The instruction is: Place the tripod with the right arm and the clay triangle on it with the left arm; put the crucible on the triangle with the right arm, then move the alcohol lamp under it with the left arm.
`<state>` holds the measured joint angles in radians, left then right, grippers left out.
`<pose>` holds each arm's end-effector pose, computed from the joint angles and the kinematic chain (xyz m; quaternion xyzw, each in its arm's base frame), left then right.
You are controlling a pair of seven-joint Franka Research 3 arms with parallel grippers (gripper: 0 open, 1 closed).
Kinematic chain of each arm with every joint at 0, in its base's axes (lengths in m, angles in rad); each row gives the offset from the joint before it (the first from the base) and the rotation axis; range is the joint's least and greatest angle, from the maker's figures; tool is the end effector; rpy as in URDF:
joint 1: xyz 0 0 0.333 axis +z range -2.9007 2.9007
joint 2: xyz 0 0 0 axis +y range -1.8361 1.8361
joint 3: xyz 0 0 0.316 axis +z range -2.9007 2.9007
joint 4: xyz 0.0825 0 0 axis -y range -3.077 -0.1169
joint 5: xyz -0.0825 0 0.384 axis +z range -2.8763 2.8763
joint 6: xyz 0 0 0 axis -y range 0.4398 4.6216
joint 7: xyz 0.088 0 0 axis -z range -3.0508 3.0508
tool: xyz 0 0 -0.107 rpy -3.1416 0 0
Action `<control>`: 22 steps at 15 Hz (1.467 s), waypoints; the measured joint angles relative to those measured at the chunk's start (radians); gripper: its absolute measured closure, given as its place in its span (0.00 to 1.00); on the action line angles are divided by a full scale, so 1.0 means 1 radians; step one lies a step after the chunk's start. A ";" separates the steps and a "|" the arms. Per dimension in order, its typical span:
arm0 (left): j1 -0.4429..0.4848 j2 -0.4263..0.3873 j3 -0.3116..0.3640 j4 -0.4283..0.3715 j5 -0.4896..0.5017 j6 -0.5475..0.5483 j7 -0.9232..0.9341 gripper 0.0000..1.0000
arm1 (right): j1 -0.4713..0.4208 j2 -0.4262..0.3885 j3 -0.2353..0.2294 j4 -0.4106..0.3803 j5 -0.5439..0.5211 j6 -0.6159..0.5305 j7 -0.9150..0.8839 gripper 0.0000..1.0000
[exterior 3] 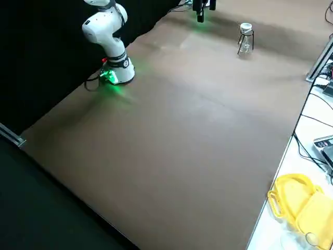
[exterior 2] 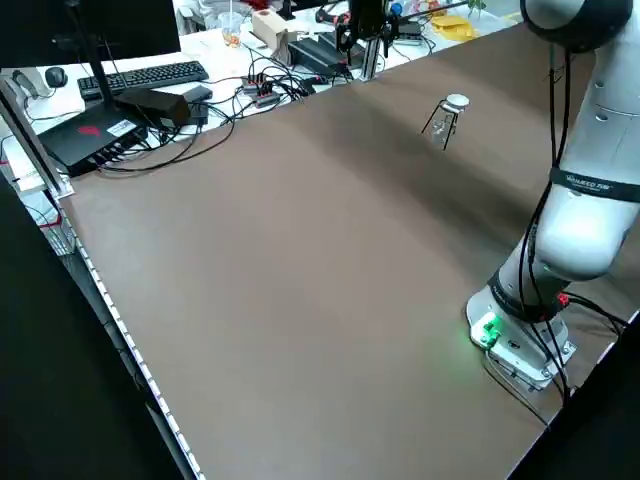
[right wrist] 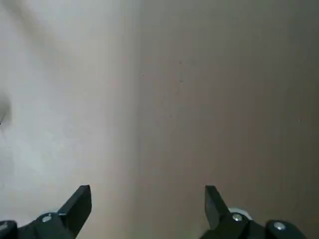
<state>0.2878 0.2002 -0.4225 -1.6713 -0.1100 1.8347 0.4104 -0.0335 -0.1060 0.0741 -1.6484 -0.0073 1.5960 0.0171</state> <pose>0.6120 -0.0740 0.4925 0.9635 -0.2504 0.0029 0.0942 0.5233 0.0227 0.6470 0.9995 0.0116 0.0269 0.0068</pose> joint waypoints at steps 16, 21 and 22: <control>0.000 -0.067 -0.019 0.218 0.210 -0.473 -0.710 0.00 | -0.026 0.000 -0.002 0.000 -0.002 -0.004 -0.050 0.00; 0.007 -0.067 -0.017 0.218 0.210 -0.473 -0.711 0.00 | -0.026 0.000 0.000 0.000 -0.002 -0.004 -0.051 0.00; 0.007 -0.067 -0.016 0.218 0.210 -0.472 -0.709 0.00 | -0.026 0.000 0.000 0.000 -0.002 -0.004 -0.051 0.00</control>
<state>0.2943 0.1333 -0.4386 -1.4529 0.0997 1.3628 -0.2991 -0.0591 -0.1060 0.0744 -1.6485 -0.0093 1.5922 -0.0337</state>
